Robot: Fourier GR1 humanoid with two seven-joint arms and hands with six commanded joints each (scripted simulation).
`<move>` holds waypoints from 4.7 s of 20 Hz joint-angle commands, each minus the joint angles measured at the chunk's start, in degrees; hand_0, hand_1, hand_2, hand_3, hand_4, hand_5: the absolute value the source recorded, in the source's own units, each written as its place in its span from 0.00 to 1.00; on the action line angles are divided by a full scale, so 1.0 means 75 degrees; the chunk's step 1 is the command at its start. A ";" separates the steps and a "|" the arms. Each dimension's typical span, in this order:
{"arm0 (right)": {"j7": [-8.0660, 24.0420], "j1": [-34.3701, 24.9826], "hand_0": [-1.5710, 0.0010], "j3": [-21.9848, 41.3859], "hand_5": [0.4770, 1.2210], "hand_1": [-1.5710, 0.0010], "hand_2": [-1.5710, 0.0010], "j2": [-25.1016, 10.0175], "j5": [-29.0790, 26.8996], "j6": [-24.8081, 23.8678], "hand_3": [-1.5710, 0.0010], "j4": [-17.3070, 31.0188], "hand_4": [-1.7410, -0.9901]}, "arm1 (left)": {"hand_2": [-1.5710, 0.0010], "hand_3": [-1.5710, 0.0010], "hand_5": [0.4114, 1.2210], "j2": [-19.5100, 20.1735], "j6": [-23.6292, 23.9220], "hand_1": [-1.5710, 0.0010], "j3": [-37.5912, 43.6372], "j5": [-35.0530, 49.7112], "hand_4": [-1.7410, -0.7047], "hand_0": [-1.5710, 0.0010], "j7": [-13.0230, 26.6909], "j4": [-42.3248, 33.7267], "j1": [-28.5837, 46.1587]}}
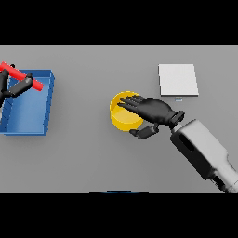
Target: Pick up the red beaker and tilt it to pour out 1 green nut into yellow bowl. Pick up the yellow bowl and place it on the metallic measuring scale.
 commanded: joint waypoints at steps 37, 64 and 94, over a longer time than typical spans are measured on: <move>0.0450 -0.1118 0.02 0.0543 0.99 0.02 0.05 -0.0326 -0.0285 0.1951 0.15 0.0152 0.01 | 1.00 1.00 0.38 0.0172 0.0036 1.00 0.0031 -0.0046 0.91 1.00 0.0089 -0.0154 -0.0044; 0.0121 -0.2822 0.00 -0.0705 1.00 0.00 0.00 -0.1700 -0.0312 0.0436 0.25 0.3455 0.03 | 1.00 1.00 0.45 0.0509 0.0149 1.00 0.0079 -0.0013 0.89 1.00 0.0622 -0.0635 0.0066; -0.1002 -0.3886 0.92 -0.0423 0.36 0.93 0.84 -0.0691 -0.0186 -0.0646 0.72 0.7564 0.53 | 1.00 1.00 0.40 0.0324 0.0039 1.00 0.0048 -0.0050 0.90 1.00 0.0736 -0.0345 -0.0187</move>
